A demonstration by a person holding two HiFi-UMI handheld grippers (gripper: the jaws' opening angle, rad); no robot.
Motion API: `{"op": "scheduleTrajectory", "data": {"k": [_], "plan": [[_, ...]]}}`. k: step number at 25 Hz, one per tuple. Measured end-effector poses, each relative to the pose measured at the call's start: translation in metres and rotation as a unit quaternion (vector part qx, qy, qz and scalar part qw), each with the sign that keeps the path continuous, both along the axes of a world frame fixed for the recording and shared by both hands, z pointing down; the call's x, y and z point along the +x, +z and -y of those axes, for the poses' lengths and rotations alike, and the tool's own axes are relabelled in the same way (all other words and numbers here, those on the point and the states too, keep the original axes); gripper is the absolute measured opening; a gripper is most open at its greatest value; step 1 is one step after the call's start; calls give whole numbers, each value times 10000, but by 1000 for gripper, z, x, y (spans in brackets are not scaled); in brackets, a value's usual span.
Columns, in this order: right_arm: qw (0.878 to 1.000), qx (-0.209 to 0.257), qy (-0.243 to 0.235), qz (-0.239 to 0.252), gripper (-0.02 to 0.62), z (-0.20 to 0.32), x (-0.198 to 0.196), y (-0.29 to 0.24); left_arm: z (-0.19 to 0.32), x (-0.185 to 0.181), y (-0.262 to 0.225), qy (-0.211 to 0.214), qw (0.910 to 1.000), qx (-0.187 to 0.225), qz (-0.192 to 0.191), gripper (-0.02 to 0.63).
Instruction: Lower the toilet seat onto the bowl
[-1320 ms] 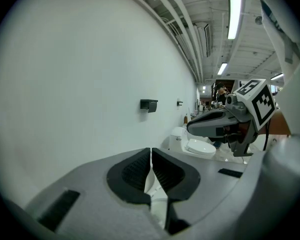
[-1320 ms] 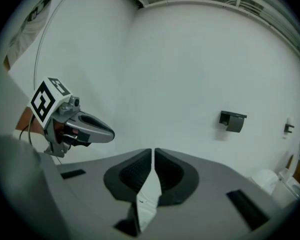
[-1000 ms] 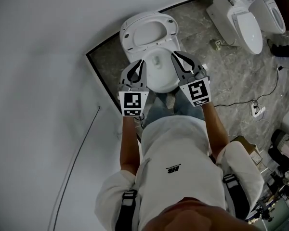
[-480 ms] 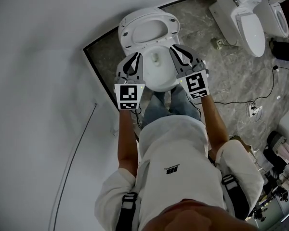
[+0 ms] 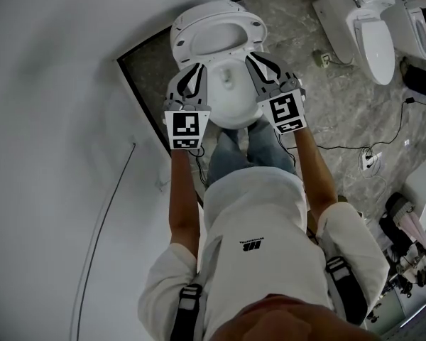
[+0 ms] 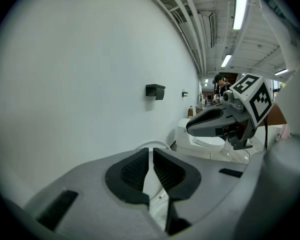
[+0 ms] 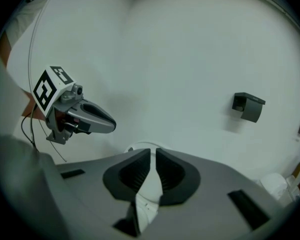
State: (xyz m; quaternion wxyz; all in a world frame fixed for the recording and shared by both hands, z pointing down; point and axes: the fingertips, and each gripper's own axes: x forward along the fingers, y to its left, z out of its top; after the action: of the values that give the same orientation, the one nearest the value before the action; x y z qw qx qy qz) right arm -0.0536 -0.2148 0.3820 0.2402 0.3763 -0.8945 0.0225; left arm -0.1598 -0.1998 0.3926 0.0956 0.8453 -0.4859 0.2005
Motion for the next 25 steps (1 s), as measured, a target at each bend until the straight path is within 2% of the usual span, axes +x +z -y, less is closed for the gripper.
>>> {"op": "scheduleTrajectory", "data": {"k": [12,17,21,25], "plan": [[9997,-190,-132,-80,35,32,2,31,31,0,31,-101,9997,-190,120,34],[9995,-222,-172,-175,35,43,4,40,44,0,39,-93,9995,-234,171,34],[9985,-265,-197,-430,35,52,8,47,56,0,46,-83,9993,-277,255,34],[9985,-279,-269,-391,35,59,4,54,64,-2,53,-127,9991,-301,284,34]]}}
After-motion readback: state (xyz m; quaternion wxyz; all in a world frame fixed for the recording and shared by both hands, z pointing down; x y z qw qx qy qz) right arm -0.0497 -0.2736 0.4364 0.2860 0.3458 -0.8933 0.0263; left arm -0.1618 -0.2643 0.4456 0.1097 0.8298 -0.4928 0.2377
